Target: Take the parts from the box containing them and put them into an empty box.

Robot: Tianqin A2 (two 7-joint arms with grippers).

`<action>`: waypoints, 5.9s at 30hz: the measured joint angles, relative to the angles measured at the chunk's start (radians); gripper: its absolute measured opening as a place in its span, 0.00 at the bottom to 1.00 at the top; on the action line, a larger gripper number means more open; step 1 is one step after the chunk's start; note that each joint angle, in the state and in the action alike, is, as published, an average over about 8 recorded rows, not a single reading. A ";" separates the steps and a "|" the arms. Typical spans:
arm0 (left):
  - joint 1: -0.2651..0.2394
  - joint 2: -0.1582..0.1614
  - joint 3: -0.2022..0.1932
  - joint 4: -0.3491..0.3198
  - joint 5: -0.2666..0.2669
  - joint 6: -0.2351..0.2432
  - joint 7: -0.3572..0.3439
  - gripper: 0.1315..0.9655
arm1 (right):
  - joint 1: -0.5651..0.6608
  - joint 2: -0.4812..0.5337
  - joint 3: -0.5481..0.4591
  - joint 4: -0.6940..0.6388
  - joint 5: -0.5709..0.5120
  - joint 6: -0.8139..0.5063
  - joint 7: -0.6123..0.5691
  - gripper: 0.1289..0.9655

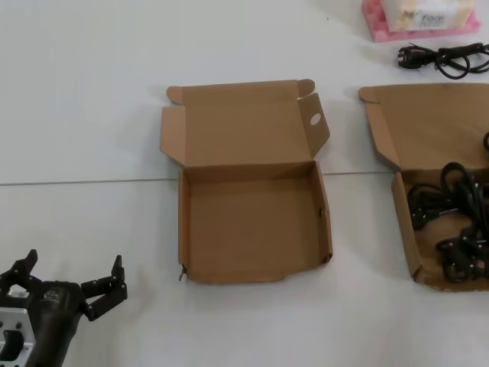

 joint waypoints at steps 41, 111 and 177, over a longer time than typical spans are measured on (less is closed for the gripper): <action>0.000 0.000 0.000 0.000 0.000 0.000 0.000 1.00 | 0.302 -0.058 -0.551 0.057 0.066 -0.022 0.000 0.14; 0.000 0.000 0.000 0.000 0.000 0.000 0.001 1.00 | -0.030 -0.282 0.119 0.017 -0.268 -0.273 0.000 1.00; 0.000 0.000 0.000 0.000 0.000 0.000 0.001 1.00 | -0.119 -0.342 0.299 0.006 -0.357 -0.340 0.000 1.00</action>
